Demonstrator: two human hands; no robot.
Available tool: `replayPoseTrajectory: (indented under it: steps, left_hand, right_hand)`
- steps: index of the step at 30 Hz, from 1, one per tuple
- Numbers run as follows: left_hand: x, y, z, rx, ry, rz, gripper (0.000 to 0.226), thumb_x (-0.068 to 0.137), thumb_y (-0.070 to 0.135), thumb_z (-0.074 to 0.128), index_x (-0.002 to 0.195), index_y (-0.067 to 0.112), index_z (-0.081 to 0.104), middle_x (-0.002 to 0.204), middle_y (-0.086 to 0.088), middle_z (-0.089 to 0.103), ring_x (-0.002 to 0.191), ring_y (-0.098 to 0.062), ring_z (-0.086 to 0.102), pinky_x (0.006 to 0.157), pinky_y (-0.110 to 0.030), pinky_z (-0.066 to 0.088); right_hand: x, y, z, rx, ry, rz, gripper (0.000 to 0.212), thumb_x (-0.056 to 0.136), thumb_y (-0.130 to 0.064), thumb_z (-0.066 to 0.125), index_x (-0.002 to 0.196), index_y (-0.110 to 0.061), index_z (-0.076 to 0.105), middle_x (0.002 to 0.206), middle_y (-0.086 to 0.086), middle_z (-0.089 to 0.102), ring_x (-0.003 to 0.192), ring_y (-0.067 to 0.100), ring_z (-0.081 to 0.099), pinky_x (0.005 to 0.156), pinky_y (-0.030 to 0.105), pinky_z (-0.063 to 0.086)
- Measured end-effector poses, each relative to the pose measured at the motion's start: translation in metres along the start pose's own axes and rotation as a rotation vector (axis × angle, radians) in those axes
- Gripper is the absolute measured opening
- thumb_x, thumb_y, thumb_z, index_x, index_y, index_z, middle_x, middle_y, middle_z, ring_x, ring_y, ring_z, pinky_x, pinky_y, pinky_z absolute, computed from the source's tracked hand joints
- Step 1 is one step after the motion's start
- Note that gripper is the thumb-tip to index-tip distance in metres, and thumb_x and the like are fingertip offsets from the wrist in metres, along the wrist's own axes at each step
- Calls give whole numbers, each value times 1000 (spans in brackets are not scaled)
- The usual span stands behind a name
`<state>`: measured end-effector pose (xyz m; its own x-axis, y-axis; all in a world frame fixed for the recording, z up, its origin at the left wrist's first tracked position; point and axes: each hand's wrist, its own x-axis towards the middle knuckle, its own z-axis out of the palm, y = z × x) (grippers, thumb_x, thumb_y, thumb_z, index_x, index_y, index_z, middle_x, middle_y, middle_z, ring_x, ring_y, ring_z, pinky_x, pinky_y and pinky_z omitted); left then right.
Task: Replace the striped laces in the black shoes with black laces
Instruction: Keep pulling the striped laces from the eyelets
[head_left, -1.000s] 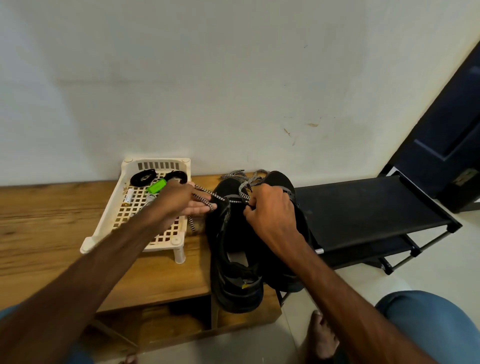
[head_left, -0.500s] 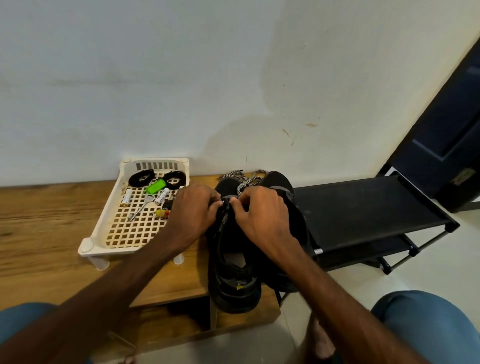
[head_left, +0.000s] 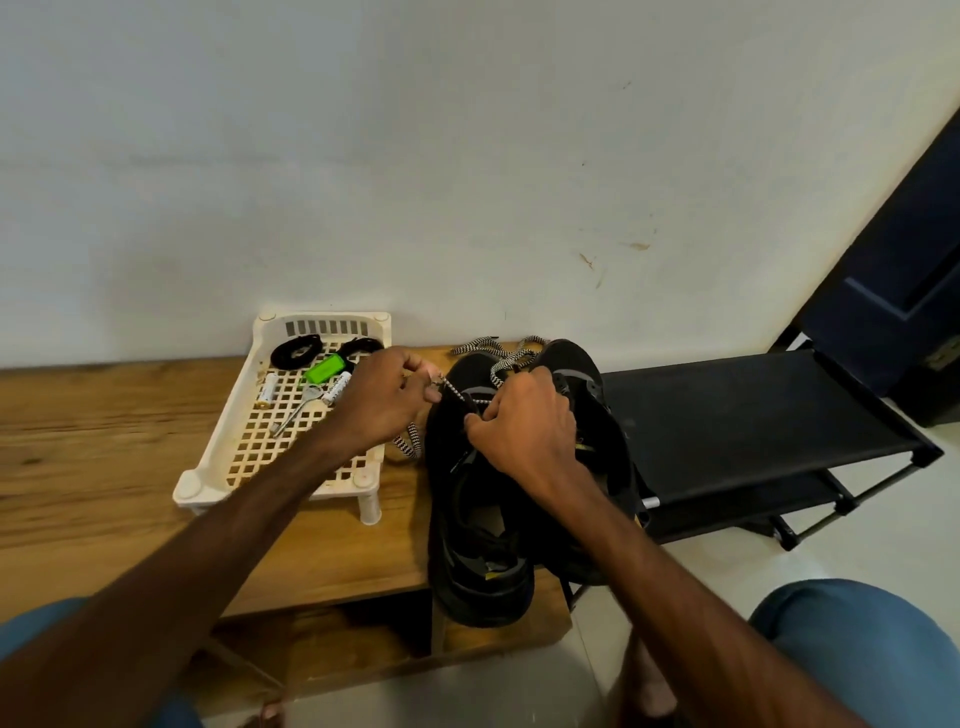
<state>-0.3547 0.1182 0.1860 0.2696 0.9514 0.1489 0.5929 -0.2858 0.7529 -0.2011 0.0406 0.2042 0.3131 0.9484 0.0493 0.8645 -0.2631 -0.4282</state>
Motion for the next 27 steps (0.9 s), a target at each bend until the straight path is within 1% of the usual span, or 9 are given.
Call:
replayPoseTrajectory:
  steps: [2,3,6,8,10,13,16,21,27]
  left_hand:
    - [6,-1,-16,-77,150,-80,23,106,21,50,111,8,68,95,-1,74,73,3,68,54,-9,49]
    - [9,-3,-26,-123,273,-128,26,107,21,48,113,7,69,97,-3,75,76,-1,68,53,-6,45]
    - [11,-14,-51,-166,574,-189,30,104,23,51,111,6,74,104,-7,75,91,-17,69,76,-18,46]
    - [6,-17,-47,-68,527,-130,24,100,23,60,113,8,73,112,-7,73,105,-21,66,91,-28,46]
    - [-4,-12,-26,96,381,-9,34,94,25,69,124,10,66,129,-8,64,127,-26,53,108,-38,37]
    - [-16,-2,7,358,186,233,48,87,31,76,131,16,65,149,-7,47,143,-26,30,117,-41,27]
    - [-19,2,25,480,90,310,31,90,28,73,118,16,75,148,-6,50,142,-24,30,118,-44,30]
    - [-17,1,28,393,160,291,14,91,24,72,98,17,81,131,3,65,129,-18,41,107,-38,34]
    - [-18,-3,32,365,169,251,17,92,29,72,103,19,80,116,6,73,115,-17,56,103,-39,42]
  right_hand:
    - [1,0,1,-15,-9,5,31,86,-40,78,98,-12,76,124,11,51,101,31,64,84,39,54]
    - [2,1,2,-15,-11,9,31,86,-40,78,99,-12,76,125,11,50,101,30,64,84,40,55]
    - [1,1,2,-8,-2,9,31,87,-41,77,99,-12,77,126,11,50,100,29,65,85,40,56]
    - [1,1,1,0,0,7,31,87,-41,77,99,-13,78,128,11,50,100,28,66,85,39,57]
    - [1,2,1,12,-4,10,31,87,-42,77,98,-13,79,130,12,51,99,27,67,86,39,59]
    - [-1,2,0,15,-2,19,30,87,-43,78,95,-14,80,131,12,50,98,28,67,85,40,60]
    - [-2,2,0,21,11,16,27,87,-42,78,91,-15,80,129,12,51,96,29,68,84,41,60]
    - [-4,4,4,33,22,8,28,88,-41,77,92,-14,79,131,12,49,100,27,66,86,40,59]
    - [-1,6,7,42,35,2,28,87,-42,77,91,-14,78,124,10,51,100,28,65,81,36,55]
